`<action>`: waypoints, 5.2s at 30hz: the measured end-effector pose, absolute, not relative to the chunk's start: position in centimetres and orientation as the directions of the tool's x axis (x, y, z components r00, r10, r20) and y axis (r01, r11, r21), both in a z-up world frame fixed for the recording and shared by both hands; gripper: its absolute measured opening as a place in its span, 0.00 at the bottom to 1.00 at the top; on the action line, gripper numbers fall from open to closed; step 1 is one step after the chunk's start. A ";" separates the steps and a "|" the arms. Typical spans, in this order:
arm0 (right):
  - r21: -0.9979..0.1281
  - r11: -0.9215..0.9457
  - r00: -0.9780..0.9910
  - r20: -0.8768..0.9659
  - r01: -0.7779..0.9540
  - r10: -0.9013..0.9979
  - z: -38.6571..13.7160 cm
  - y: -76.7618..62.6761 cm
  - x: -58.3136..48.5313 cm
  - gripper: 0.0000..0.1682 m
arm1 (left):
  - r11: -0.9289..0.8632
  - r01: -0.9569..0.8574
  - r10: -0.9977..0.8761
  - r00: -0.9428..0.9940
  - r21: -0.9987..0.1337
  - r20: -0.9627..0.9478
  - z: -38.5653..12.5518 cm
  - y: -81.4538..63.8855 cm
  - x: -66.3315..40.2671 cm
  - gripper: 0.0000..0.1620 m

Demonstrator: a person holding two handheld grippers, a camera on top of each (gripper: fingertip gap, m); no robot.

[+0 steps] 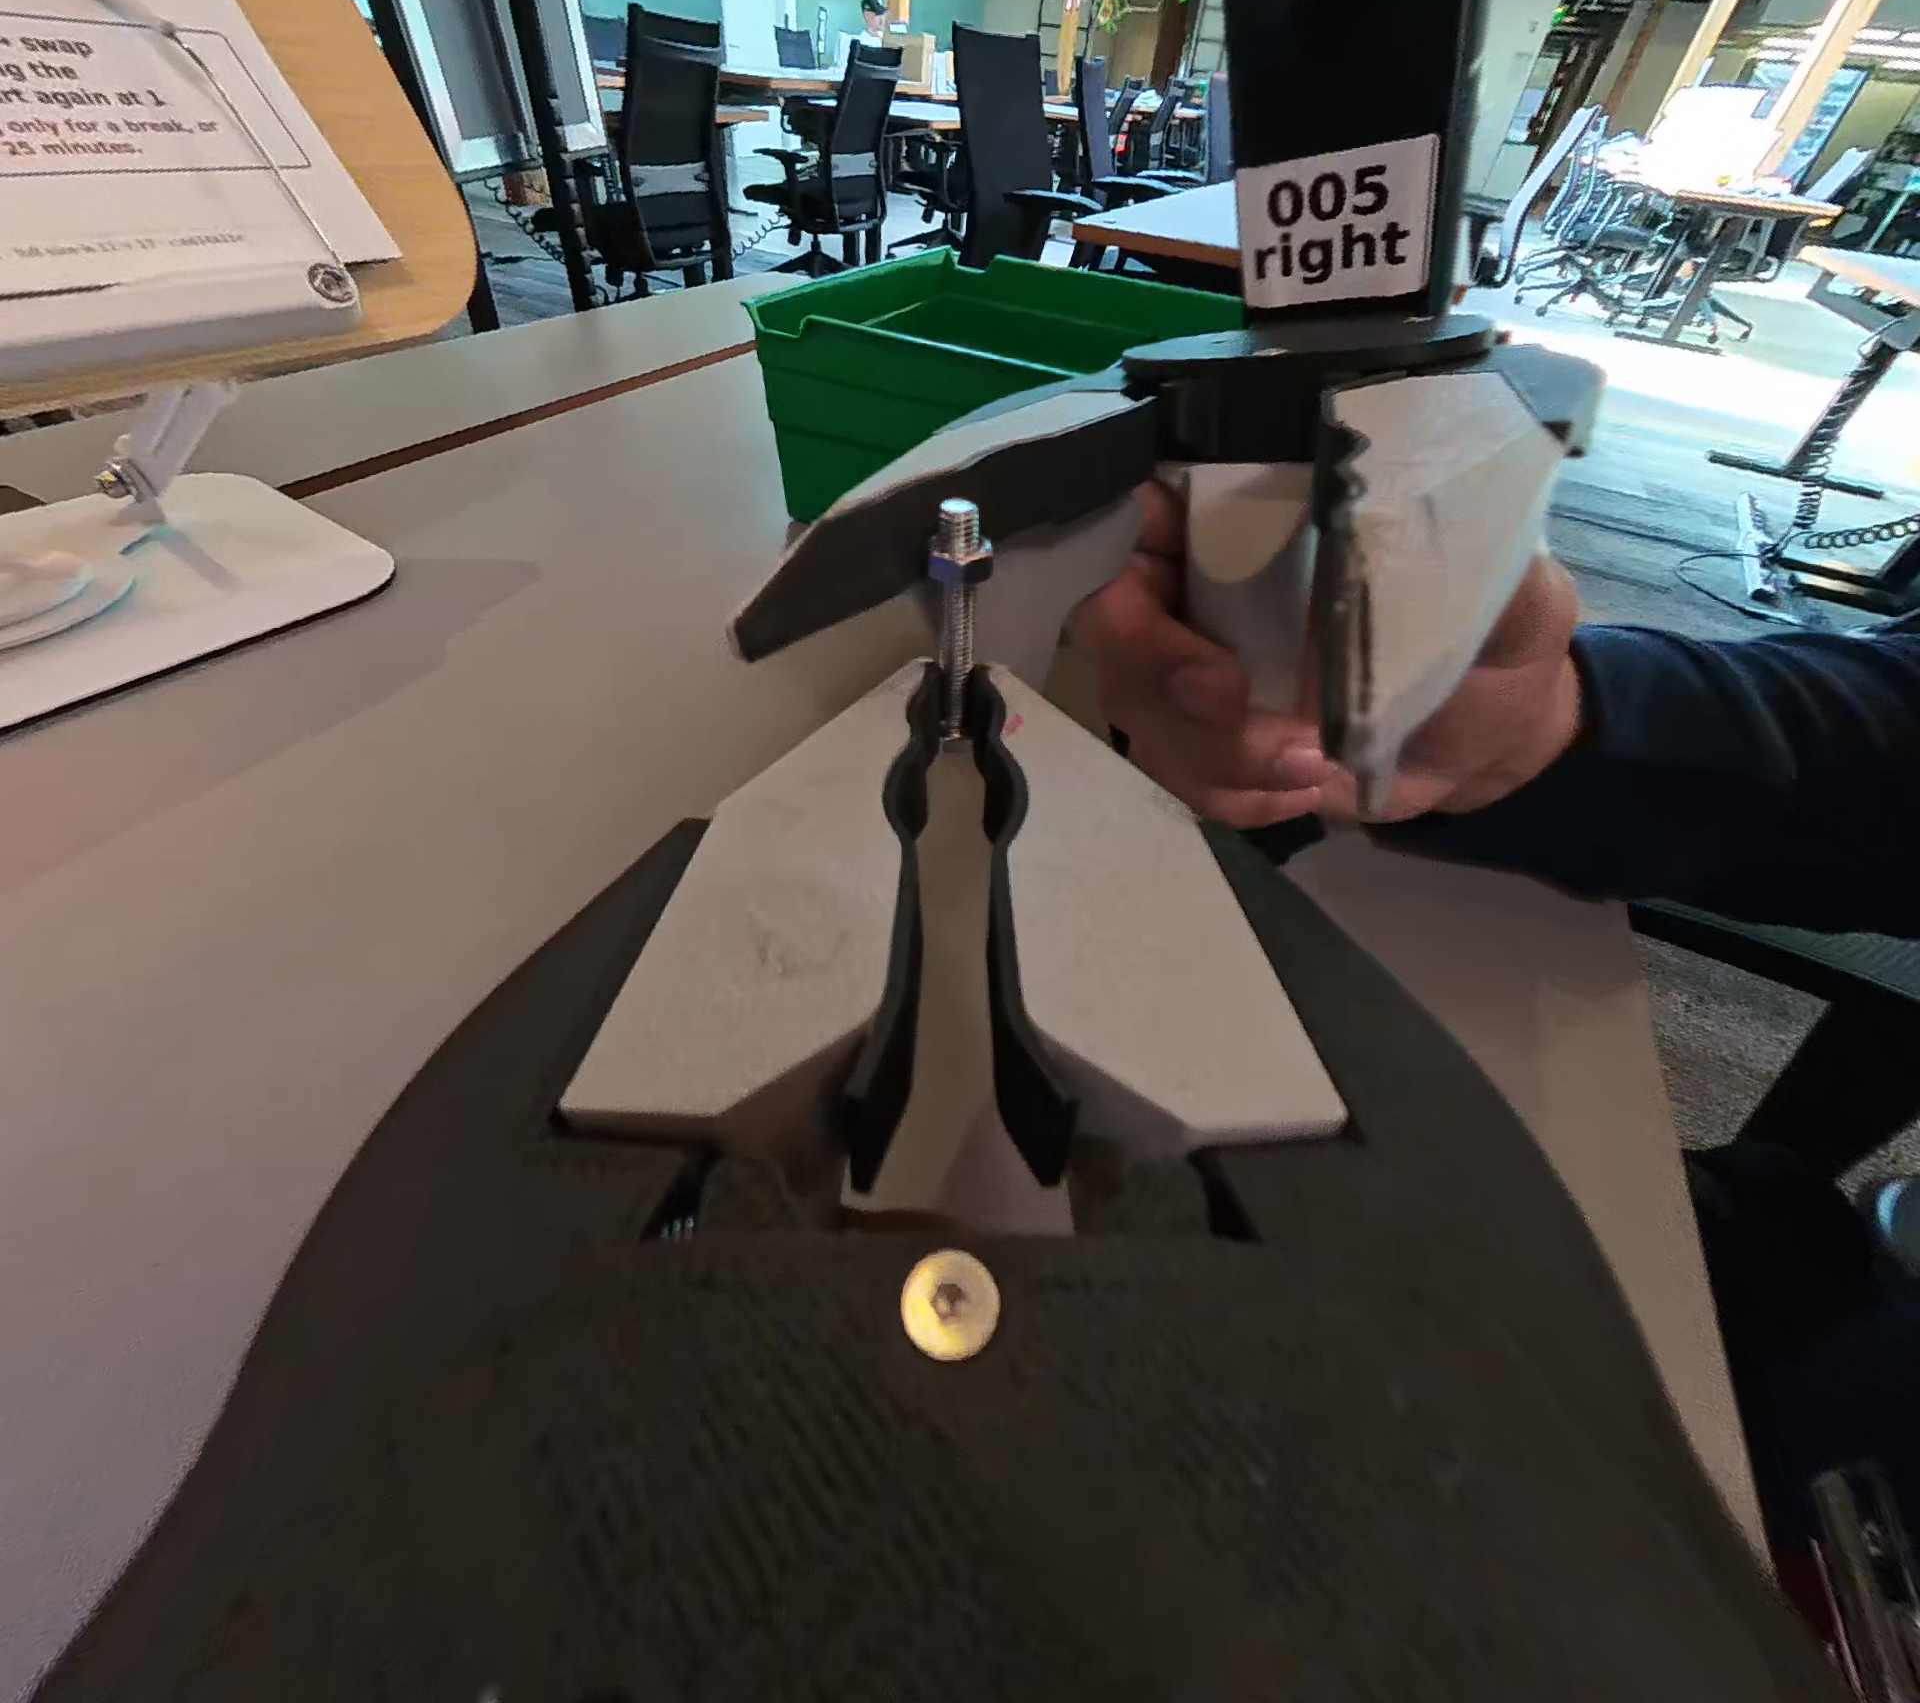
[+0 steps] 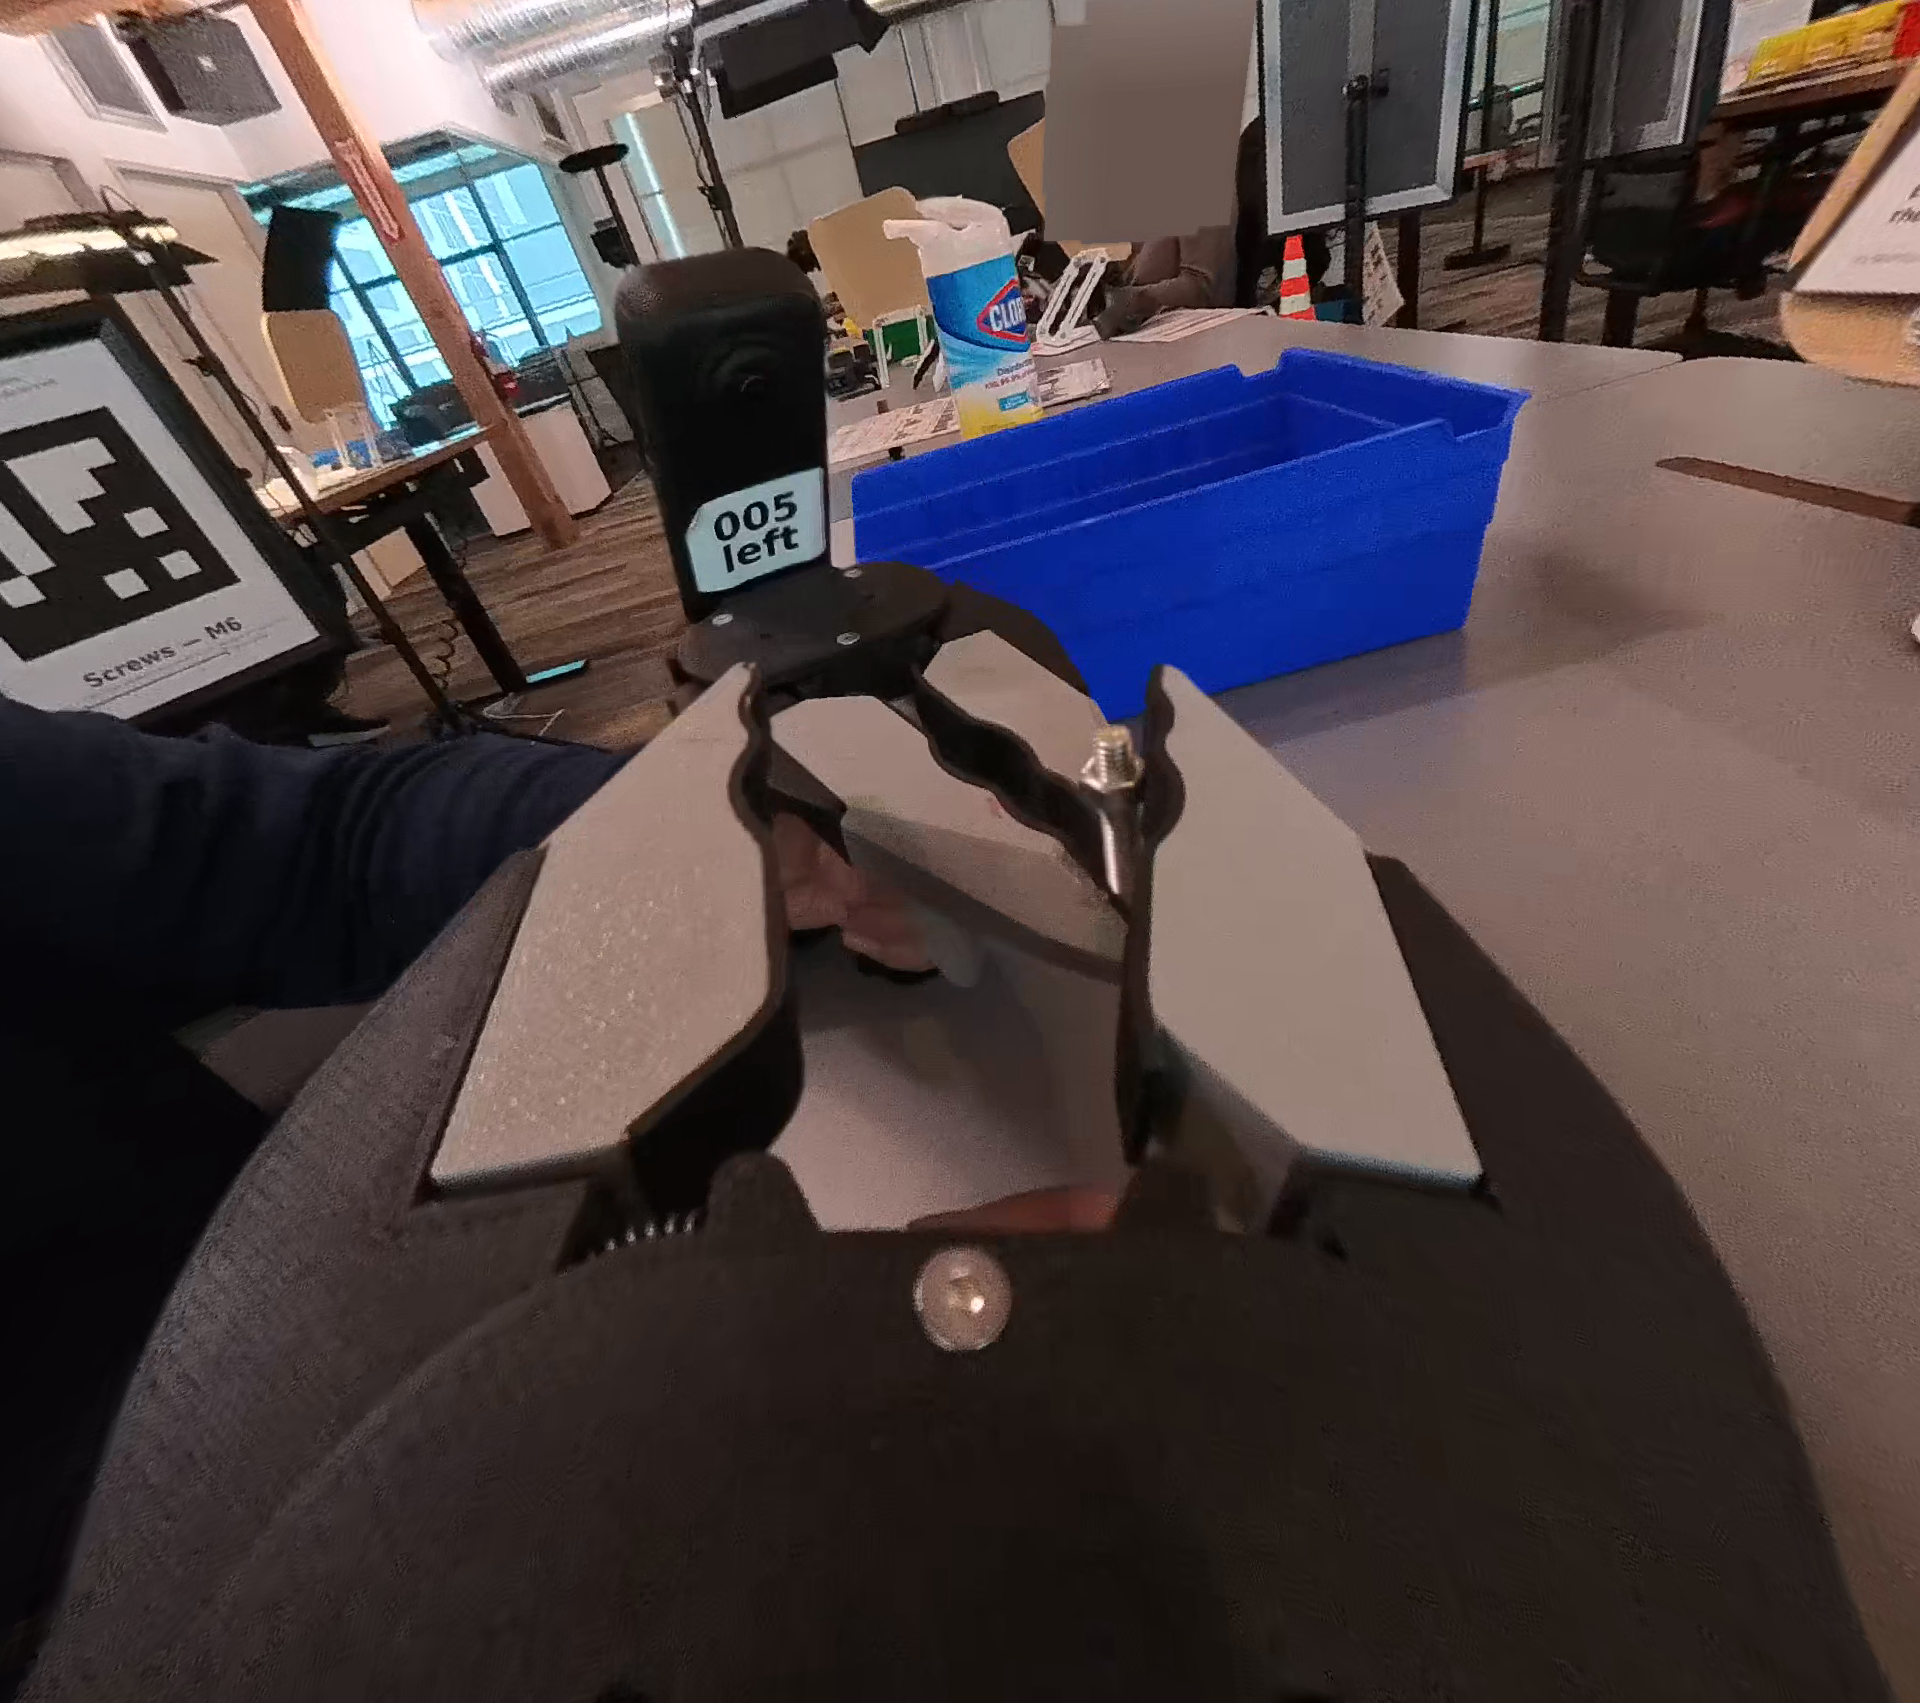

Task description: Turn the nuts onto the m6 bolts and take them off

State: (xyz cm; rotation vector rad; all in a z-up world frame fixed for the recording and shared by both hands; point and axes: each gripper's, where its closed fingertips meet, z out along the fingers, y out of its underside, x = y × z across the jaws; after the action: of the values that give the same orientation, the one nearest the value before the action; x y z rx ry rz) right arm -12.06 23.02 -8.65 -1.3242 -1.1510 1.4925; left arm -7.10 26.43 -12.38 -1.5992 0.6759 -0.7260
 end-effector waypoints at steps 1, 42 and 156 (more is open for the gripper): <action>-0.968 -0.250 -0.104 -0.247 -0.016 0.963 -8.4 23.3 -11.8 0.41 | -0.136 -0.020 -0.764 0.638 -0.991 0.092 -12.2 26.4 -7.3 0.01; -0.965 -0.230 0.075 -0.222 0.123 0.972 -11.6 25.8 -11.5 0.04 | -0.103 -0.197 -0.725 0.685 -0.975 -0.062 -14.6 26.7 -7.4 0.02; -0.984 -0.167 0.065 -0.162 0.064 0.985 -10.1 25.3 -10.7 0.19 | -0.107 -0.268 -0.596 0.788 -0.958 -0.154 -14.2 28.1 -10.3 0.01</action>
State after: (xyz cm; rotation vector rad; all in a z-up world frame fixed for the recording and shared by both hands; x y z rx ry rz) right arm -10.73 25.28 -10.06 -1.4101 -1.1323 1.2507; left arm -10.27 28.07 -14.22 -1.6954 0.6851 -0.3181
